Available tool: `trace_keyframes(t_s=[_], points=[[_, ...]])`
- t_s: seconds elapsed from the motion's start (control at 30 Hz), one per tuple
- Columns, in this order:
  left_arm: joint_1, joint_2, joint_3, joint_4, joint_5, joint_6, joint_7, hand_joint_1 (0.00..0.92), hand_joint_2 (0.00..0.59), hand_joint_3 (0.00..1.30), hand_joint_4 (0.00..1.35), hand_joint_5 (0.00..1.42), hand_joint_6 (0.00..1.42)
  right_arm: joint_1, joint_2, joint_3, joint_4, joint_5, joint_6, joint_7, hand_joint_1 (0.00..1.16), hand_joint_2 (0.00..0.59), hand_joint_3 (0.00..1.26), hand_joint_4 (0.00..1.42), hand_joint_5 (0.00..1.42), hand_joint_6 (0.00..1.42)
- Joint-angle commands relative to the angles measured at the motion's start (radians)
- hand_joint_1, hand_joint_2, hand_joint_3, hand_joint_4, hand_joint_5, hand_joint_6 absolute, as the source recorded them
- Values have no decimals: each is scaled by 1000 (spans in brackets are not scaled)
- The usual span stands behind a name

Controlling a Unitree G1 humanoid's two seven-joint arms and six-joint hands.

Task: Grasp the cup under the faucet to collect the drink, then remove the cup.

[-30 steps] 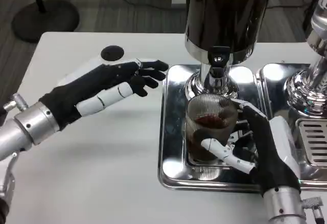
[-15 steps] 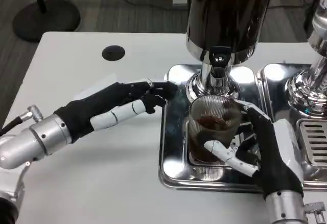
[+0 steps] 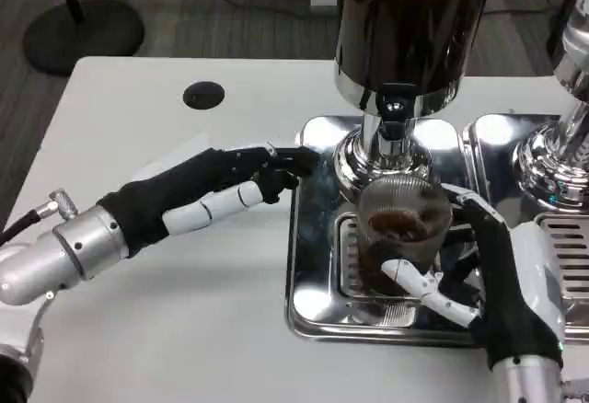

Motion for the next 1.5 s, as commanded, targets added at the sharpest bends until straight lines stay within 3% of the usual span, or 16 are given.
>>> trace_keyframes(t_s=[0.03, 0.77, 1.07, 1.5], points=[[-14, 3, -16, 9, 23, -20, 3, 0, 176, 212, 202, 228, 337, 15, 2, -19, -63, -1, -45, -34, 642, 204, 495, 537, 742, 958], [39, -4, -78, -57, 18, -67, -7, 0, 183, 192, 164, 201, 307, 107, 5, -73, -193, 14, -43, -17, 641, 212, 511, 554, 759, 985], [63, -1, -82, -76, 14, -74, -9, 0, 182, 191, 155, 199, 290, 153, 7, -73, -249, 17, -48, -7, 644, 214, 526, 563, 770, 1007], [159, 21, -58, -240, -67, -31, -47, 0, 182, 191, 146, 190, 285, 265, 11, -53, -375, 25, -55, 40, 652, 217, 532, 578, 770, 1019]])
